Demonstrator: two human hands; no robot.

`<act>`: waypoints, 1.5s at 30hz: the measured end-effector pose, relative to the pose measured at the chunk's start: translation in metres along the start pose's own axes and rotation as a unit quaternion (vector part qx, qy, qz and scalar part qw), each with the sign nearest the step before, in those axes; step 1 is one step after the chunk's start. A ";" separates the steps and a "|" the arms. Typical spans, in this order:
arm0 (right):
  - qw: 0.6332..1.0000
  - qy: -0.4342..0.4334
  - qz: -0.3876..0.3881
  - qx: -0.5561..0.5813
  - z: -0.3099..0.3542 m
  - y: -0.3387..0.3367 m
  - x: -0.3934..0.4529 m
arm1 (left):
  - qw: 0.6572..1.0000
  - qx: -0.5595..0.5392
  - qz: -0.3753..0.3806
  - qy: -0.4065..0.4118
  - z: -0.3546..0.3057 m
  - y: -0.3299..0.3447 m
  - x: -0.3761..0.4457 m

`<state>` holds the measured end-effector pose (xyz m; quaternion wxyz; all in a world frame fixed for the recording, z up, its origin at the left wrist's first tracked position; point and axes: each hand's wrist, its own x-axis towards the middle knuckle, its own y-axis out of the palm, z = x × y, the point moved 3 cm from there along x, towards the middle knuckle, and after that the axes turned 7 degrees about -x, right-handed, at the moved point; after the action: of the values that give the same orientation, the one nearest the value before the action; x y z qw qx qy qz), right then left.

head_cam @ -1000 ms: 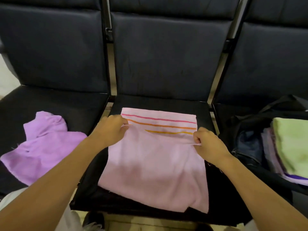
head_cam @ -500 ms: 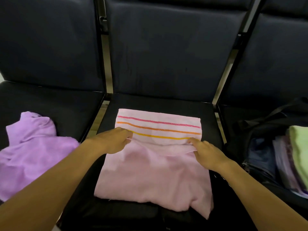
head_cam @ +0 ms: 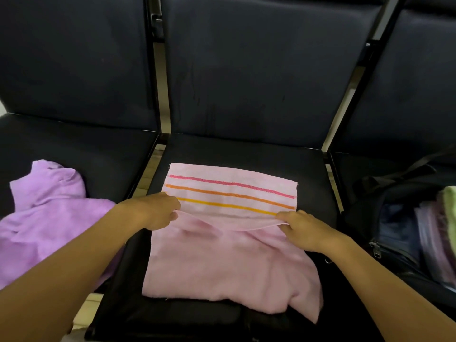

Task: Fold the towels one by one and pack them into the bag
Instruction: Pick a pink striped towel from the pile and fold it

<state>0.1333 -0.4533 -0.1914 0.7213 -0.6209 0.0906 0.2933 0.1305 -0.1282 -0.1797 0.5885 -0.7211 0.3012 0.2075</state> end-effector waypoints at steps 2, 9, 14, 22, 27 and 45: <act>1.000 0.012 -0.013 -0.009 0.001 -0.002 0.000 | 0.999 -0.011 -0.029 0.010 -0.001 -0.003 -0.005; 0.976 0.123 -0.169 -0.063 -0.006 -0.027 0.008 | 0.967 0.008 -0.254 0.002 -0.001 -0.032 -0.014; 0.955 0.173 -0.236 -0.054 -0.010 -0.034 0.013 | 0.948 -0.048 -0.314 -0.033 0.009 -0.040 -0.001; 0.941 0.209 -0.266 -0.030 -0.002 -0.035 0.025 | 0.920 -0.081 -0.375 -0.075 0.015 -0.044 0.021; 0.936 0.229 -0.267 -0.003 -0.004 -0.033 0.036 | 0.912 -0.088 -0.394 -0.077 0.015 -0.043 0.031; 0.951 0.122 -0.211 0.193 -0.004 -0.015 0.054 | 0.937 -0.134 -0.322 -0.030 0.020 -0.035 0.052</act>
<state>0.1863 -0.4409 -0.2066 0.8562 -0.5057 0.1000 0.0338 0.1934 -0.1139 -0.1931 0.5305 -0.8451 0.0044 0.0665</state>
